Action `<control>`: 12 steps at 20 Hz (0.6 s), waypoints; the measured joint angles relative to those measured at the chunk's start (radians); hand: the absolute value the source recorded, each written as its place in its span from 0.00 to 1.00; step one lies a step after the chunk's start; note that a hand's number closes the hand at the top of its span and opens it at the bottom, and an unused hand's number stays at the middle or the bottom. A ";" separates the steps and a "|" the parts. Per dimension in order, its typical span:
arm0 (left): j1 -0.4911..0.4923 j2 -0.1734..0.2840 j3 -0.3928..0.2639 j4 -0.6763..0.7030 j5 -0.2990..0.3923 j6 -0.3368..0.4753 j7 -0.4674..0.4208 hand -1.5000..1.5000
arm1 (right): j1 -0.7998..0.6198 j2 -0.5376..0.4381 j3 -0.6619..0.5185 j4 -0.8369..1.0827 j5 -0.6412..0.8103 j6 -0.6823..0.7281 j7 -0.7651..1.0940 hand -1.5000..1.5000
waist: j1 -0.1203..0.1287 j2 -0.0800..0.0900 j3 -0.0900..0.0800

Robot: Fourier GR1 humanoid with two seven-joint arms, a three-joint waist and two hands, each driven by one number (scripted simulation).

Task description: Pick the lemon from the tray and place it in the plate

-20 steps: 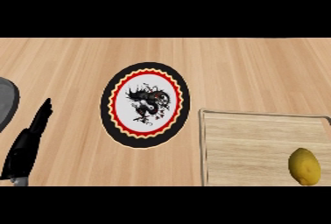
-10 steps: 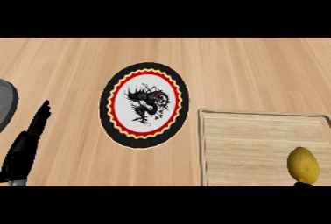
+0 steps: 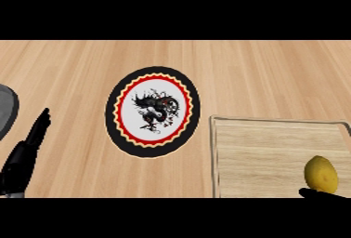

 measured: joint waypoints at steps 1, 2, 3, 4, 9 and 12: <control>0.004 0.002 0.007 -0.010 0.000 -0.010 0.006 0.50 | 0.003 0.019 0.008 0.012 0.015 0.000 -0.011 0.00 | 0.000 0.000 0.000; 0.000 -0.007 0.008 -0.017 -0.010 -0.011 0.018 0.50 | -0.002 0.027 0.001 0.008 0.019 0.011 -0.004 0.00 | 0.000 0.000 0.000; -0.009 -0.022 0.002 -0.014 -0.024 -0.005 0.024 0.50 | -0.011 0.038 0.000 0.025 0.024 0.018 -0.015 0.00 | -0.001 0.000 0.000; -0.009 -0.032 0.003 -0.015 -0.031 -0.006 0.026 0.50 | -0.026 0.050 -0.004 0.046 0.033 0.022 -0.022 0.00 | 0.000 0.000 0.000; 0.002 -0.061 0.016 -0.007 -0.062 -0.012 0.002 0.50 | -0.061 0.098 -0.024 0.116 0.063 0.030 -0.106 1.00 | -0.003 -0.005 -0.009; -0.001 -0.065 0.029 -0.019 -0.069 -0.028 0.018 0.50 | -0.067 0.113 -0.044 0.121 0.077 0.038 -0.146 1.00 | -0.003 -0.004 -0.008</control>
